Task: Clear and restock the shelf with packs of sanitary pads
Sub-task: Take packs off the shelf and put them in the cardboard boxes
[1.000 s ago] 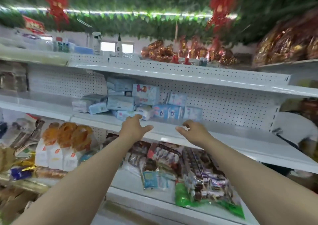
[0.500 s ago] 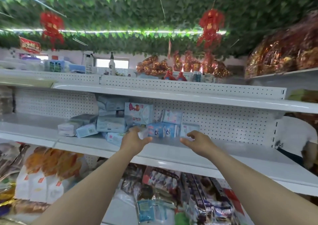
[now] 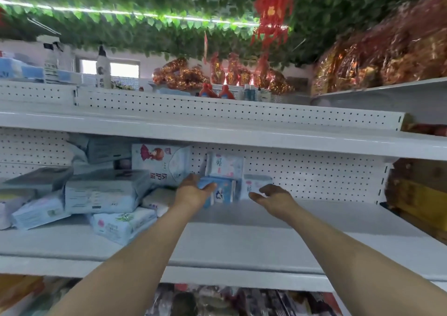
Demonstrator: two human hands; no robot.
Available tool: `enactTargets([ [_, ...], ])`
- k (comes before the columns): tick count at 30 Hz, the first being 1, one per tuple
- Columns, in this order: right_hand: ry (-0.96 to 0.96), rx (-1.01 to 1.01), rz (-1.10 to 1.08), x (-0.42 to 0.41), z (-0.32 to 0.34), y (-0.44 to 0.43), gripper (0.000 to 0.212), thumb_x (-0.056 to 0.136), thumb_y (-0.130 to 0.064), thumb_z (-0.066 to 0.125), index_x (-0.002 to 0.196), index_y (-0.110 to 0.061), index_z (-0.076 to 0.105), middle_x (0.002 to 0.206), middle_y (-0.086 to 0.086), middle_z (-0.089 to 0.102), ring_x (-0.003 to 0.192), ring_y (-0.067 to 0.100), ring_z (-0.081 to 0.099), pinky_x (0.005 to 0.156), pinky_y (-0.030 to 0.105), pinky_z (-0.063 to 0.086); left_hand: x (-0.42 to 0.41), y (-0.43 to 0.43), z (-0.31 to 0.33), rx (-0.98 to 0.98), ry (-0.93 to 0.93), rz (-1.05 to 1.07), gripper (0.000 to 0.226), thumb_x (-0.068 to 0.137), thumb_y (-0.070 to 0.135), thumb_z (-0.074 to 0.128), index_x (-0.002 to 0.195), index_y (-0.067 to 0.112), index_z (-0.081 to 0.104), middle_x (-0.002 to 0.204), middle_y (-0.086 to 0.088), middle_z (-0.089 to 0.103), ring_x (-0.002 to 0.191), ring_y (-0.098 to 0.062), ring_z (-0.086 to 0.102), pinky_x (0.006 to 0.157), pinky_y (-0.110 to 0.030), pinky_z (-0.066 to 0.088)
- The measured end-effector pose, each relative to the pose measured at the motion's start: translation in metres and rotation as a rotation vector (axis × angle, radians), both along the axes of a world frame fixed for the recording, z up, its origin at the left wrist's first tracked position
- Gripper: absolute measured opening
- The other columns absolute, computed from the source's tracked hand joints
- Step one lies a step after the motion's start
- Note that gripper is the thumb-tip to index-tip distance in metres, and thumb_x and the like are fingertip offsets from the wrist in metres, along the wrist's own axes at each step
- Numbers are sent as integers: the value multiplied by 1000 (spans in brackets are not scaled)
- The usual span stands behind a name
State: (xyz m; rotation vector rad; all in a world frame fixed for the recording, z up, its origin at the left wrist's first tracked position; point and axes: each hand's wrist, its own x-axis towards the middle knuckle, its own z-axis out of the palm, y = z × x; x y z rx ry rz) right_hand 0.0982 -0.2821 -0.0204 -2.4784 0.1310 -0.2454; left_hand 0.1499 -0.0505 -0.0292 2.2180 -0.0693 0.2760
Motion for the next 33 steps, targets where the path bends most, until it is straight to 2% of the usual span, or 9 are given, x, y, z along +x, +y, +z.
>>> enactTargets([
  [6, 22, -75, -62, 58, -2, -25, 66, 97, -57, 52, 146, -13, 47, 150, 5, 49, 136, 22, 47, 102, 25, 35, 71, -23, -3, 23, -96, -28, 70, 90, 56, 62, 137, 6, 52, 140, -14, 55, 126, -32, 54, 96, -33, 43],
  [10, -57, -61, -43, 96, -2, -41, 53, 96, -47, 61, 137, -14, 54, 134, 7, 61, 106, 19, 58, 76, 22, 37, 106, -43, 3, -41, -135, 27, 81, 88, 56, 65, 142, -1, 44, 142, -20, 53, 128, -36, 52, 95, -32, 44],
  [13, -90, -142, 17, 124, -9, -53, 19, 96, -46, 61, 113, -40, 66, 121, -11, 65, 95, 9, 58, 65, 16, 35, 124, -56, 10, -155, -94, 54, 92, 85, 54, 71, 148, 1, 33, 148, -19, 47, 134, -37, 48, 105, -40, 45],
  [16, -47, -155, 102, 139, -16, -62, 32, 97, -50, 59, 128, -52, 60, 131, -31, 54, 115, 4, 60, 81, 10, 38, 144, -64, 8, -208, -66, 73, 81, 84, 54, 72, 138, 1, 43, 139, -19, 55, 126, -36, 54, 97, -35, 48],
  [19, -13, -191, 23, 150, -27, -74, 71, 88, -57, 68, 148, -26, 47, 143, 1, 47, 132, 27, 48, 106, 31, 41, 157, -69, 0, -278, -38, 95, 82, 83, 45, 76, 142, 0, 40, 143, -20, 52, 129, -36, 52, 102, -37, 47],
  [22, 36, -232, -18, 151, -30, -77, 84, 80, -52, 78, 150, -23, 42, 132, 8, 37, 123, 28, 48, 105, 35, 44, 160, -68, -5, -279, -18, 129, 95, 81, 39, 80, 152, 3, 29, 150, -19, 45, 135, -36, 47, 109, -42, 43],
  [25, 11, -283, -120, 145, -26, -74, 76, 78, -46, 82, 144, -27, 50, 125, 5, 39, 115, 25, 52, 94, 33, 50, 153, -67, 1, -282, 6, 108, 103, 79, 31, 83, 156, 4, 21, 153, -18, 41, 138, -35, 45, 110, -41, 42],
  [29, -59, -362, -196, 128, -28, -67, 60, 78, -40, 82, 129, -25, 54, 129, 5, 41, 122, 24, 43, 89, 34, 51, 145, -64, 4, -276, 65, 81, 86, 73, 29, 89, 142, 4, 44, 140, -16, 56, 125, -34, 56, 101, -38, 49],
  [33, -103, -188, -200, 104, -36, -67, 46, 84, -34, 78, 115, -15, 50, 116, 6, 64, 92, 22, 61, 66, 28, 46, 134, -59, -1, -319, 44, 28, 61, 66, 26, 93, 116, 4, 65, 117, -12, 70, 104, -30, 67, 92, -41, 57],
])
